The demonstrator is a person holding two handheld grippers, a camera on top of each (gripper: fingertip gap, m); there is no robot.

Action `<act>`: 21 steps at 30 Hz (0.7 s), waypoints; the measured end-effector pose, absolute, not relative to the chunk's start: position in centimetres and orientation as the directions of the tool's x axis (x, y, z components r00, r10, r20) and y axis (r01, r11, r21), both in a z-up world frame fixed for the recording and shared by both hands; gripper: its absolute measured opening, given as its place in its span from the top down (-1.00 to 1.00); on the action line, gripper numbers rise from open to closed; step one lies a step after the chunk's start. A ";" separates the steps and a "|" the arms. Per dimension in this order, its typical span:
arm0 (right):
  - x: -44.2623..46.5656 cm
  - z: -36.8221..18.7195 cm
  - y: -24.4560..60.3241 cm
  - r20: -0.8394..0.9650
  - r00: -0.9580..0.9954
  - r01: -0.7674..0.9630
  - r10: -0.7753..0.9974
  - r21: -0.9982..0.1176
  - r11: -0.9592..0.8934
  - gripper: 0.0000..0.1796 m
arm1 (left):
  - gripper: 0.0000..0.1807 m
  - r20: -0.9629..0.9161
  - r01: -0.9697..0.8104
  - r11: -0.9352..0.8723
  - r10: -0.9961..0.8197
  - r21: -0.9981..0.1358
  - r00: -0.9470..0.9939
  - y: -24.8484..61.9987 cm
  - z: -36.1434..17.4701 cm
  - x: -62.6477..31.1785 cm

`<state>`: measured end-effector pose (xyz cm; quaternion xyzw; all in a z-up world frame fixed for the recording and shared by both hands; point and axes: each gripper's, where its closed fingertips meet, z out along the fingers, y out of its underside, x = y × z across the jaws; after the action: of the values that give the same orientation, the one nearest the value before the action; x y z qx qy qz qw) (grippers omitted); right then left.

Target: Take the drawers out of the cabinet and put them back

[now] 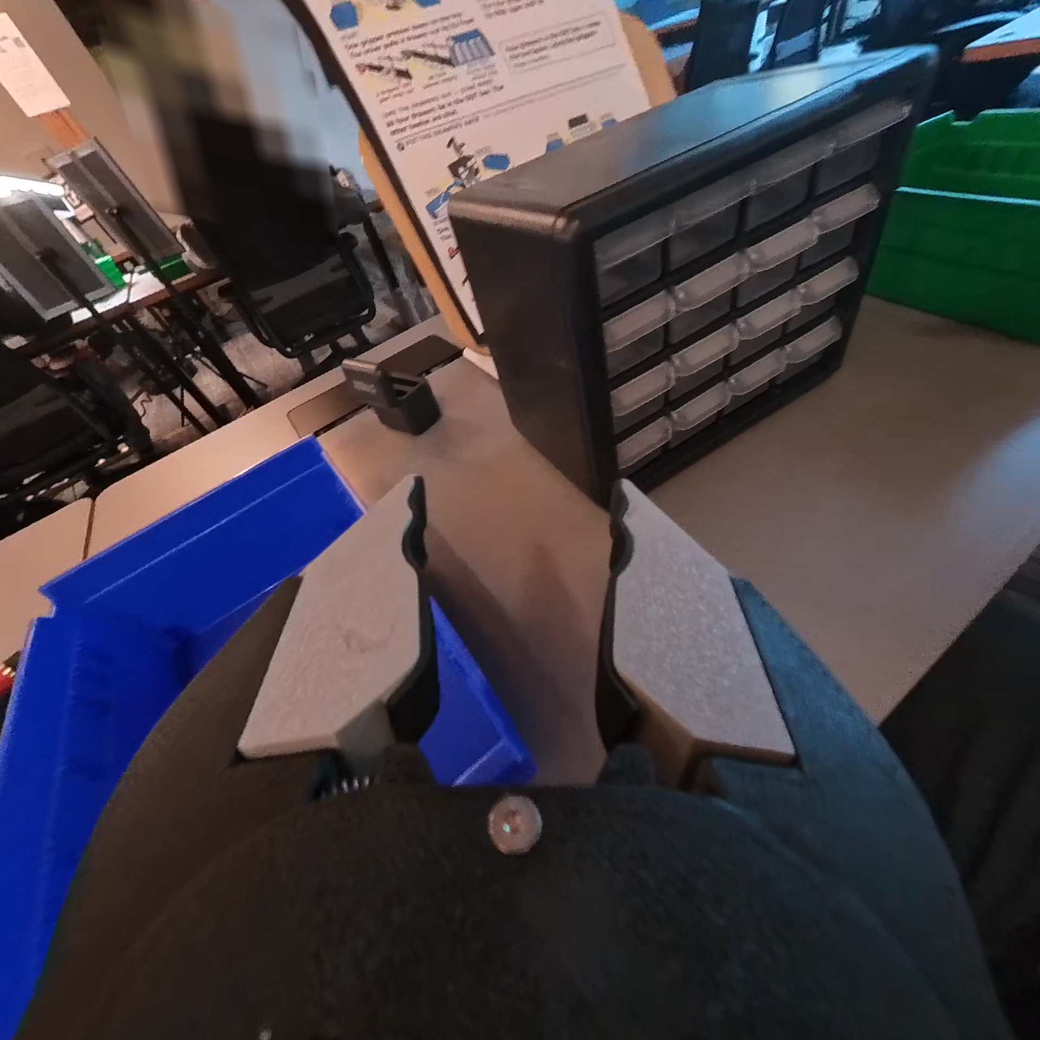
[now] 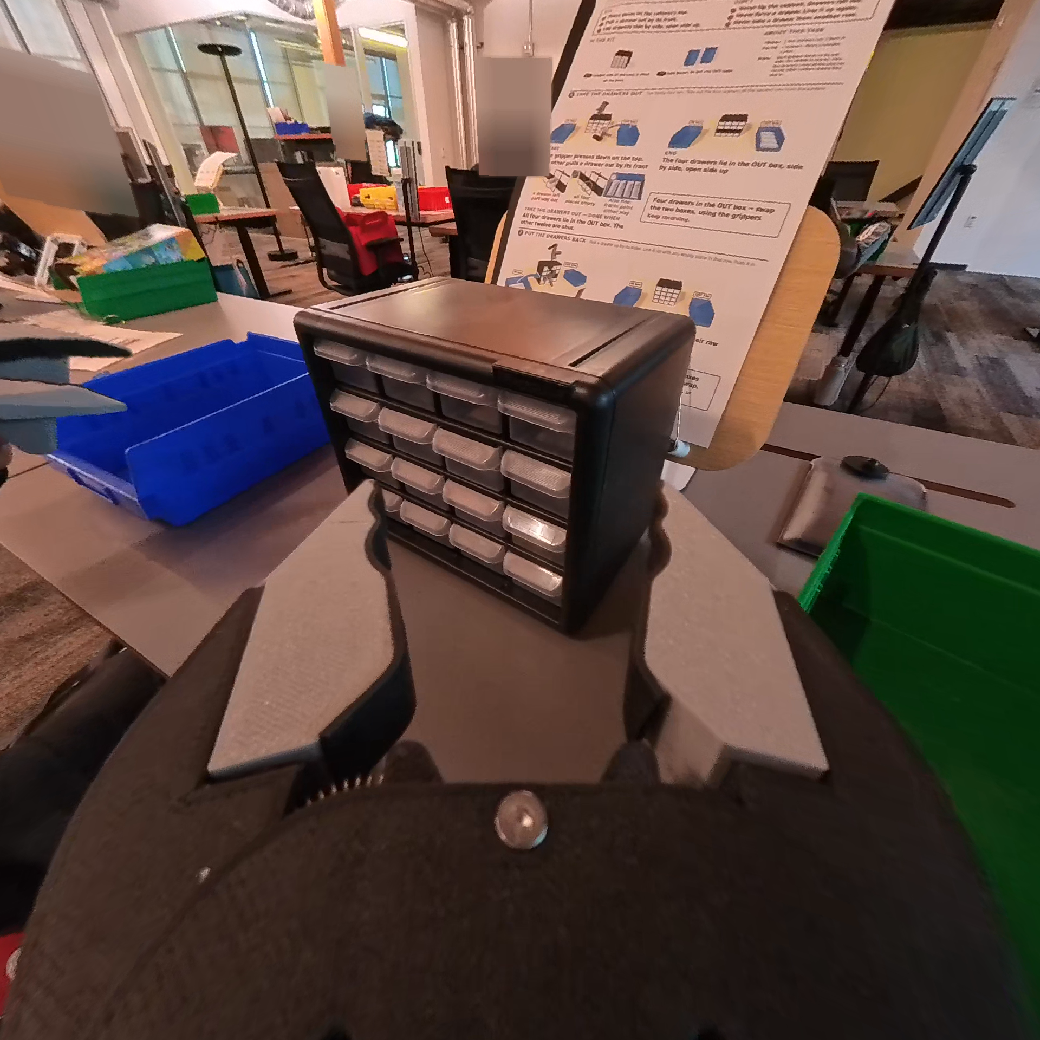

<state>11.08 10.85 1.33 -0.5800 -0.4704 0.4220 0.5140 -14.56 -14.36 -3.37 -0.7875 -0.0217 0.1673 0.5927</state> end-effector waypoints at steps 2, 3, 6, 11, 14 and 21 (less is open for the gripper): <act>11.2 1.3 11.0 -0.005 0.206 0.113 0.979 -0.993 -0.029 -0.01 | 0.27 -0.230 -0.142 -0.317 0.259 -0.938 0.938 -14.8 -3.8 -15.7; 11.2 1.3 11.0 -0.005 0.207 0.114 0.978 -0.993 -0.029 -0.01 | 0.27 -0.227 -0.135 -0.319 0.270 -0.938 0.936 -15.0 -3.9 -16.2; 11.3 1.3 11.0 -0.001 0.209 0.113 0.978 -0.993 -0.025 0.00 | 0.27 -0.210 -0.113 -0.312 0.299 -0.943 0.931 -15.9 -3.7 -17.3; 11.3 1.2 11.2 0.000 0.214 0.116 0.977 -0.993 -0.026 0.00 | 0.27 -0.187 -0.086 -0.286 0.350 -0.954 0.918 -17.5 -2.9 -19.1; 11.2 1.2 11.1 0.002 0.216 0.118 0.976 -0.993 -0.024 0.01 | 0.26 -0.175 -0.070 -0.275 0.383 -0.959 0.907 -18.5 -2.6 -20.2; 11.2 1.1 11.3 0.007 0.224 0.120 0.974 -0.993 -0.021 0.01 | 0.26 -0.139 -0.033 -0.246 0.426 -0.969 0.894 -20.2 -2.2 -21.8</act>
<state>11.23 11.28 1.08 -0.5845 -0.4681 0.4108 0.5201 -21.83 -20.18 -2.15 -0.7656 -0.1284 0.1913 0.6006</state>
